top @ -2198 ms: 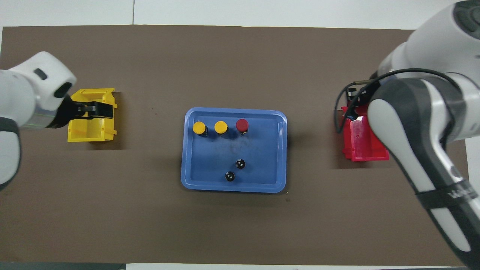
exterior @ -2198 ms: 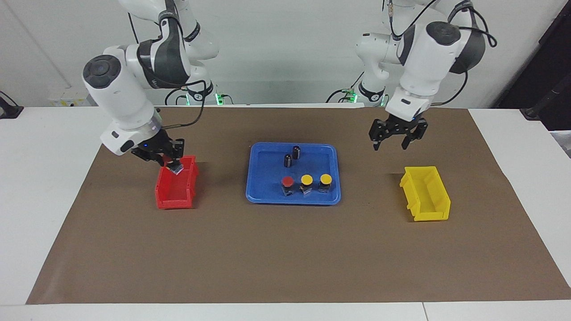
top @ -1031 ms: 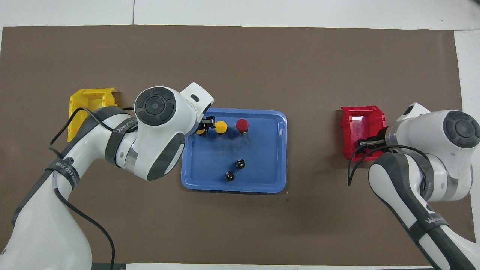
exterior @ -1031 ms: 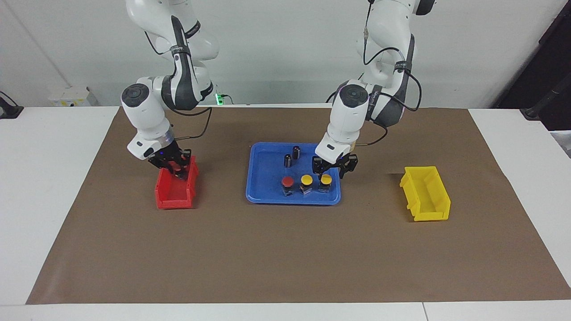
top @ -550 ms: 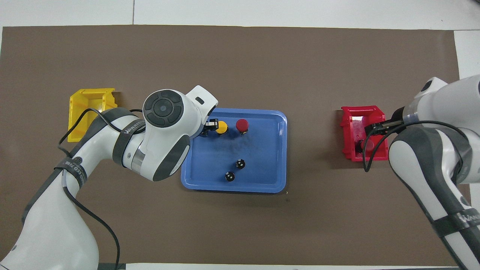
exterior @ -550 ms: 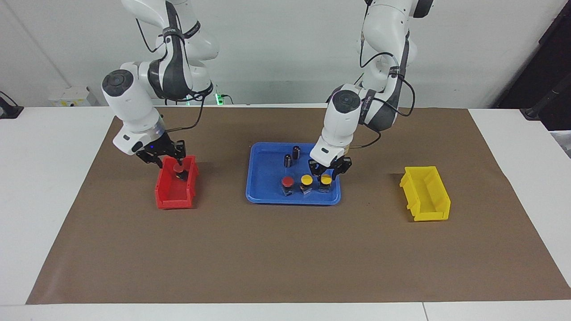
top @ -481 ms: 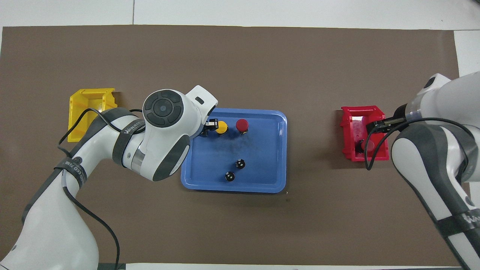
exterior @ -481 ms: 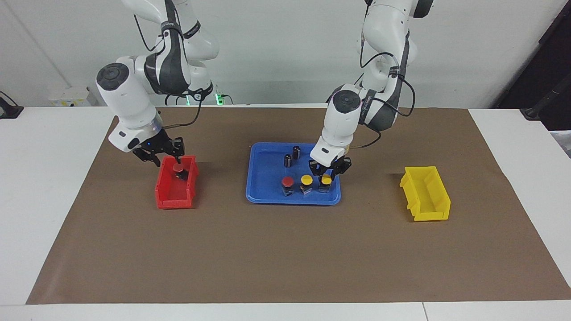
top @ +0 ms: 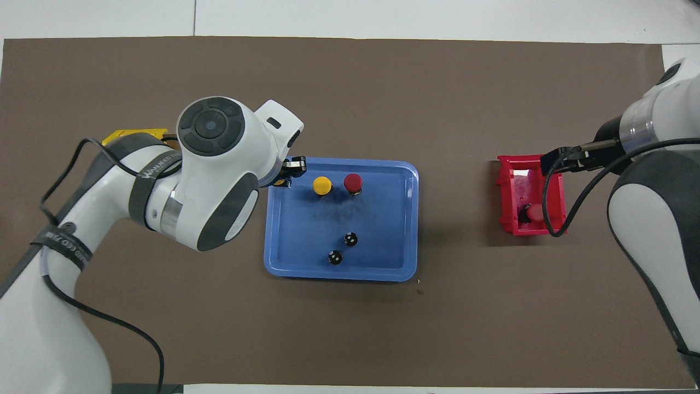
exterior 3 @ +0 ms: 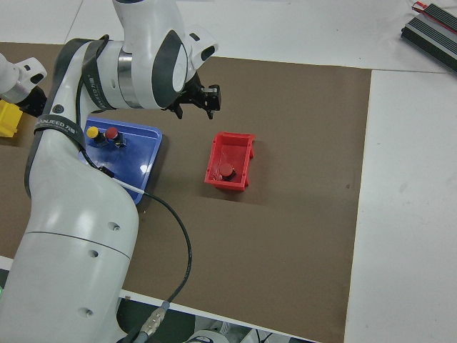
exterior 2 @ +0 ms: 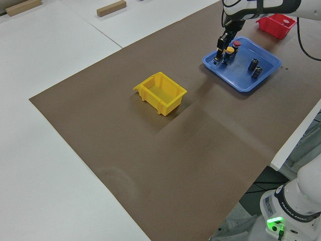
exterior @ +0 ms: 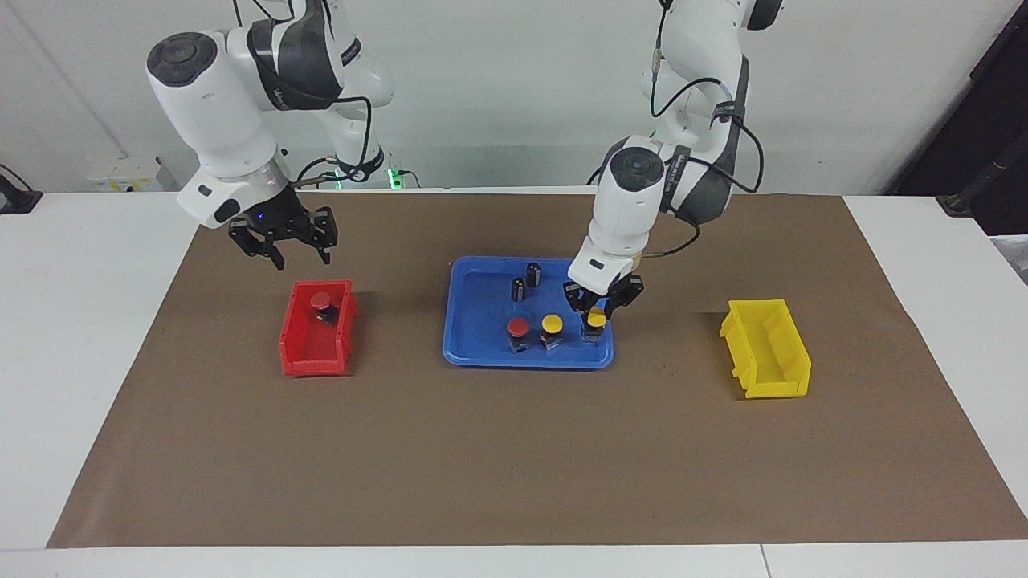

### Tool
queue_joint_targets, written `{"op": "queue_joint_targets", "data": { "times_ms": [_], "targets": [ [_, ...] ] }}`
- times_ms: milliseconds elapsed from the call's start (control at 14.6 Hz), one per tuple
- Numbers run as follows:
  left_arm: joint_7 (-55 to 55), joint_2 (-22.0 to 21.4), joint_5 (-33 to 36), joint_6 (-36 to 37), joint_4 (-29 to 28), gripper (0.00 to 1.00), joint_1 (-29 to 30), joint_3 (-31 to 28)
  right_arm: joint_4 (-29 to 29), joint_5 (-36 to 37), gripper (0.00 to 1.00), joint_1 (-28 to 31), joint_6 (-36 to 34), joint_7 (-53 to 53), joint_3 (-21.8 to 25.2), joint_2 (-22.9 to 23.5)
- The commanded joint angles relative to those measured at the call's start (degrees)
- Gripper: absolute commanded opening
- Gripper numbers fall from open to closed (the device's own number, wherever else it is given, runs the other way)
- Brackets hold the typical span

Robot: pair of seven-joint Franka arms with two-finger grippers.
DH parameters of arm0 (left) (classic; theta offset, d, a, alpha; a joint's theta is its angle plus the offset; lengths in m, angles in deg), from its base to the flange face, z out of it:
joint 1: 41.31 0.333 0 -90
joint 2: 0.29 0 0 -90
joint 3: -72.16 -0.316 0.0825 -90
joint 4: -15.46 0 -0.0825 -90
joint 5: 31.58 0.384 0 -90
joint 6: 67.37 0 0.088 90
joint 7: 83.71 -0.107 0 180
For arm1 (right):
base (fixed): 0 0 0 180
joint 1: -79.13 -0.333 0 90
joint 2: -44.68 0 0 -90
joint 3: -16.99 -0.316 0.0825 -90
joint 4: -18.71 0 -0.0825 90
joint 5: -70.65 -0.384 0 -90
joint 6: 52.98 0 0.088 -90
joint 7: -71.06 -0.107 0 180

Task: Sort red and yellow buttons by color
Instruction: 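Grasp a yellow button with the left gripper while the right gripper releases, then drop the yellow button in the yellow bin while the right gripper grasps red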

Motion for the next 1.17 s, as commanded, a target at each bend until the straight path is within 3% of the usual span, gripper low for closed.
{"op": "queue_joint_targets", "data": {
  "times_ms": [0,137,275,550,756,1099],
  "targets": [
    [-8.4,-4.1,-0.8,5.4,-0.5,0.02,8.2,-0.1,4.8,-0.3,0.77,-2.3,0.4,-6.9,-3.4,4.2],
    [-15.7,-5.7,-0.8,7.7,0.0,0.02,14.7,-0.1,12.0,0.5,0.79,-8.9,0.7,-17.6,-3.4,12.0],
    [-23.7,-7.1,-0.7,9.5,0.0,0.01,20.3,-0.1,15.2,4.4,0.79,-14.9,4.3,-26.4,-3.5,17.4],
    [-32.7,-8.2,-0.4,6.7,-3.4,0.02,26.7,-0.4,11.7,6.7,0.79,-21.6,14.1,-35.4,-3.4,22.4],
    [-33.2,-10.1,-0.4,-1.7,-10.6,0.02,27.5,-0.5,5.7,6.9,0.78,-23.0,22.0,-37.6,-3.5,22.4],
    [-33.5,-9.9,-0.4,-7.7,-16.0,0.02,28.5,-0.4,2.9,9.8,0.76,-24.9,25.0,-38.4,-3.5,24.8]
  ]
}}
